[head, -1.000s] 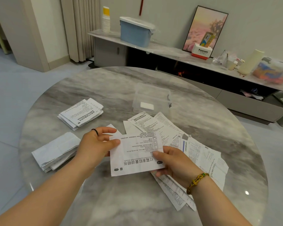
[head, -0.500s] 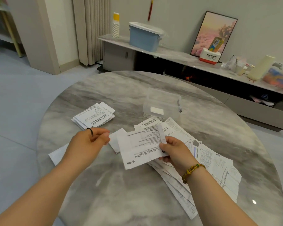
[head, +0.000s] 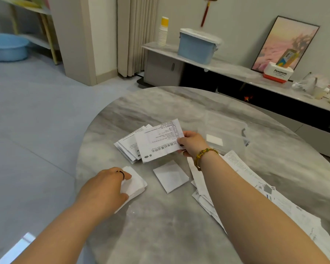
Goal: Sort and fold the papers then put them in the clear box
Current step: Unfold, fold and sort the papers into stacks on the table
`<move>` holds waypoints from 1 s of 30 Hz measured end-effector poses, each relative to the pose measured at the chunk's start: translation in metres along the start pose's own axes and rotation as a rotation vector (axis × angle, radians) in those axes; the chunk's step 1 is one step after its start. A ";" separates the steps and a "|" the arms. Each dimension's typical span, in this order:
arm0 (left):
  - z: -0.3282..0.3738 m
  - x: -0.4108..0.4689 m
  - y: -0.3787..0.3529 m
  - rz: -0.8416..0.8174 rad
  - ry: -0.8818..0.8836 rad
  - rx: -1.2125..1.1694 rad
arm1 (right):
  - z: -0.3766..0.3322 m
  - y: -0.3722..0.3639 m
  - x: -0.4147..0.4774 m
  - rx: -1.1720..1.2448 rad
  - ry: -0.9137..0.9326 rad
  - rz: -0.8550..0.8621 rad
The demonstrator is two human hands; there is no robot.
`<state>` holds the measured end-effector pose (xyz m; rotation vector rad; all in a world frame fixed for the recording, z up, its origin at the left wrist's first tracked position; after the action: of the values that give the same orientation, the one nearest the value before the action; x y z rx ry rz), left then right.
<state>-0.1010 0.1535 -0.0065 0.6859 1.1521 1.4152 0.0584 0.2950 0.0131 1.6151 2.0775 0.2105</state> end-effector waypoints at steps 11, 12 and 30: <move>-0.003 0.008 -0.011 0.002 -0.025 0.080 | -0.016 -0.043 0.038 -0.188 0.048 -0.048; -0.003 0.008 -0.011 0.004 -0.030 0.086 | -0.016 -0.044 0.039 -0.196 0.052 -0.039; 0.001 0.010 -0.011 0.007 -0.045 0.105 | -0.009 -0.064 0.048 -0.397 0.144 0.031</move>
<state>-0.0976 0.1620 -0.0183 0.7925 1.1962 1.3457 -0.0096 0.3232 -0.0196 1.4220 1.9572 0.7199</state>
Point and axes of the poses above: each hand's wrist, its own x-axis towards the middle knuckle, its own y-axis out of the back of the hand, z = x × y, the point moved 7 cm from there along x, towards the middle knuckle, and after that the axes turned 2 degrees about y, right-handed, at the moved point
